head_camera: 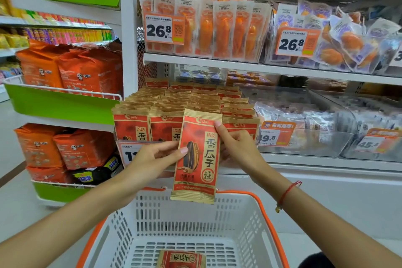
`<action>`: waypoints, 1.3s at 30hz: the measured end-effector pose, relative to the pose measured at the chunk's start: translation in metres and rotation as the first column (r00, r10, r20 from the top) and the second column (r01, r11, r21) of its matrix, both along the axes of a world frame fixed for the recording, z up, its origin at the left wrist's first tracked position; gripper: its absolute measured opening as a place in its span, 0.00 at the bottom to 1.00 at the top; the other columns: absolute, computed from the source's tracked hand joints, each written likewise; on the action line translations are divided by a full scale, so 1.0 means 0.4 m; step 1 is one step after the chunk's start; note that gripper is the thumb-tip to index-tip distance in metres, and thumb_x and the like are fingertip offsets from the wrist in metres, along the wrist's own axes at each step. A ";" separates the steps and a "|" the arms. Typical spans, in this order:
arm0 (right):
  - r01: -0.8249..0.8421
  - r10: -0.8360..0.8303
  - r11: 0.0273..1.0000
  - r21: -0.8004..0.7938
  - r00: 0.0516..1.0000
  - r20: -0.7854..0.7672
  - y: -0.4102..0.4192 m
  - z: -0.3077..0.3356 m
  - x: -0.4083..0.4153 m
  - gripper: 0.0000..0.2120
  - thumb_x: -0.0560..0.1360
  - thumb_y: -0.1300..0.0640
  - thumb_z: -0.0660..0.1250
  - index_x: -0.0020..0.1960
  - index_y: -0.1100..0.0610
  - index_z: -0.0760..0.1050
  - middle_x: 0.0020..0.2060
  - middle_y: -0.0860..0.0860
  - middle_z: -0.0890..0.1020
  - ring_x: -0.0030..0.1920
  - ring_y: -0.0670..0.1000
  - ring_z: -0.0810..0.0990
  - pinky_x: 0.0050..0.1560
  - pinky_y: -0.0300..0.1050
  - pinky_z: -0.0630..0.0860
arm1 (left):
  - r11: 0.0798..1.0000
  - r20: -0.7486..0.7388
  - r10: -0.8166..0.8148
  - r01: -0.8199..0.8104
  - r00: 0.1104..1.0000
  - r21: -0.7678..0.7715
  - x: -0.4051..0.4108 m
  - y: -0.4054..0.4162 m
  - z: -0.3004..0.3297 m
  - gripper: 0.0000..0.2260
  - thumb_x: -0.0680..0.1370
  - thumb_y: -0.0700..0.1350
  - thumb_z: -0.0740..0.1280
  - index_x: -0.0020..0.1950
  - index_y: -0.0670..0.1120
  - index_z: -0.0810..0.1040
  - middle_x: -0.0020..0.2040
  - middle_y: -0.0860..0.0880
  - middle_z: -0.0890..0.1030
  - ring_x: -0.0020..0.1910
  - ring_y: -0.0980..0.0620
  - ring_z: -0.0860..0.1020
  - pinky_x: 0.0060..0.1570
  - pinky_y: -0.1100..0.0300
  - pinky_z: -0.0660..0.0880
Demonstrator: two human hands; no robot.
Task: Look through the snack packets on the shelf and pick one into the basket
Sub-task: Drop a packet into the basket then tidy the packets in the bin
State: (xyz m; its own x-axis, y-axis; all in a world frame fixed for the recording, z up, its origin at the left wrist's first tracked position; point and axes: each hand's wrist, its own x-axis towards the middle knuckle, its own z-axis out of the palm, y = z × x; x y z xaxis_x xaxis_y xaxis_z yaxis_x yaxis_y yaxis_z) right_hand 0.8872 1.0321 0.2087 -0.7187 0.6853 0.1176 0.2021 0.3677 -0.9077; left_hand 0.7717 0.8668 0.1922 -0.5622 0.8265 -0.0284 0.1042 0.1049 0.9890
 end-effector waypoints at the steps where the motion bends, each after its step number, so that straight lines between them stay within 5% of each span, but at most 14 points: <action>1: -0.005 0.005 1.000 -0.009 1.000 -0.008 0.001 0.000 0.001 0.29 0.79 0.42 0.59 0.42 0.68 0.81 0.29 0.51 0.84 0.31 0.49 0.82 0.33 0.37 0.77 | 1.000 0.000 -0.010 0.010 1.000 0.003 0.001 -0.001 0.002 0.14 0.77 0.50 0.67 0.63 0.54 0.79 0.53 0.54 0.85 0.52 0.58 0.83 0.48 0.64 0.78; 12: -0.048 0.046 0.998 -0.043 0.998 -0.040 -0.003 -0.001 0.010 0.30 0.79 0.42 0.59 0.43 0.69 0.80 0.33 0.53 0.85 0.33 0.51 0.84 0.37 0.40 0.78 | 0.999 0.028 -0.003 0.001 1.000 0.049 0.006 -0.003 0.007 0.16 0.77 0.49 0.68 0.64 0.51 0.79 0.53 0.52 0.85 0.52 0.55 0.83 0.52 0.62 0.78; 16: -0.130 0.126 0.990 -0.053 0.990 -0.062 -0.005 0.009 0.013 0.23 0.79 0.43 0.59 0.37 0.59 0.80 0.31 0.50 0.84 0.34 0.50 0.83 0.42 0.46 0.80 | 0.992 0.038 0.068 -0.072 0.997 0.107 0.009 -0.001 0.009 0.16 0.76 0.49 0.68 0.64 0.50 0.79 0.53 0.54 0.85 0.52 0.57 0.83 0.52 0.63 0.79; 19: -0.270 0.260 0.957 -0.110 0.961 -0.096 -0.002 0.014 0.020 0.13 0.80 0.48 0.62 0.46 0.55 0.81 0.35 0.48 0.85 0.36 0.45 0.82 0.39 0.36 0.79 | 0.970 0.074 0.156 -0.167 0.985 0.179 0.012 -0.002 0.012 0.17 0.76 0.48 0.68 0.65 0.50 0.78 0.54 0.56 0.84 0.49 0.64 0.82 0.44 0.70 0.78; 23: -0.369 0.357 0.918 -0.145 0.928 -0.105 0.012 0.014 0.024 0.11 0.79 0.54 0.63 0.60 0.50 0.78 0.52 0.50 0.85 0.53 0.53 0.83 0.51 0.41 0.81 | 0.942 0.092 0.213 -0.229 0.973 0.245 0.014 -0.002 0.011 0.16 0.77 0.46 0.68 0.66 0.50 0.78 0.55 0.55 0.84 0.48 0.66 0.81 0.37 0.75 0.75; 29: -0.459 0.452 0.854 -0.245 0.888 -0.089 0.024 0.011 0.031 0.18 0.78 0.57 0.65 0.68 0.52 0.73 0.58 0.51 0.83 0.59 0.53 0.81 0.61 0.50 0.77 | 0.926 0.051 0.251 -0.256 0.967 0.276 0.009 0.002 0.002 0.17 0.74 0.49 0.70 0.63 0.51 0.80 0.53 0.58 0.84 0.52 0.63 0.81 0.50 0.67 0.77; 35: -0.383 0.364 0.905 -0.184 0.922 -0.130 -0.014 -0.007 0.017 0.18 0.77 0.55 0.67 0.67 0.52 0.73 0.56 0.48 0.84 0.56 0.47 0.82 0.58 0.47 0.78 | 0.904 0.007 0.261 -0.247 0.965 0.349 0.017 0.007 0.012 0.14 0.73 0.48 0.71 0.58 0.53 0.80 0.49 0.56 0.85 0.50 0.58 0.83 0.48 0.64 0.80; 39: -0.300 0.293 0.954 -0.016 0.941 -0.169 -0.029 0.001 0.020 0.15 0.74 0.56 0.70 0.61 0.52 0.75 0.53 0.45 0.84 0.54 0.41 0.82 0.52 0.40 0.80 | 0.864 -0.092 0.428 -0.377 0.899 0.335 0.021 0.006 0.007 0.11 0.72 0.51 0.73 0.53 0.56 0.78 0.51 0.57 0.82 0.48 0.59 0.82 0.48 0.60 0.80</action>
State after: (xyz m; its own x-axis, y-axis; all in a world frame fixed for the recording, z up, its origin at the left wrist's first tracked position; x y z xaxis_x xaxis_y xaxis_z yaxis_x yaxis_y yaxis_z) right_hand 0.8952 1.0206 0.2090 -0.8636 0.4505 0.2265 -0.0624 0.3502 -0.9346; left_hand 0.7802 0.8694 0.1951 -0.8231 0.4809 0.3019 0.2745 -0.1285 0.9530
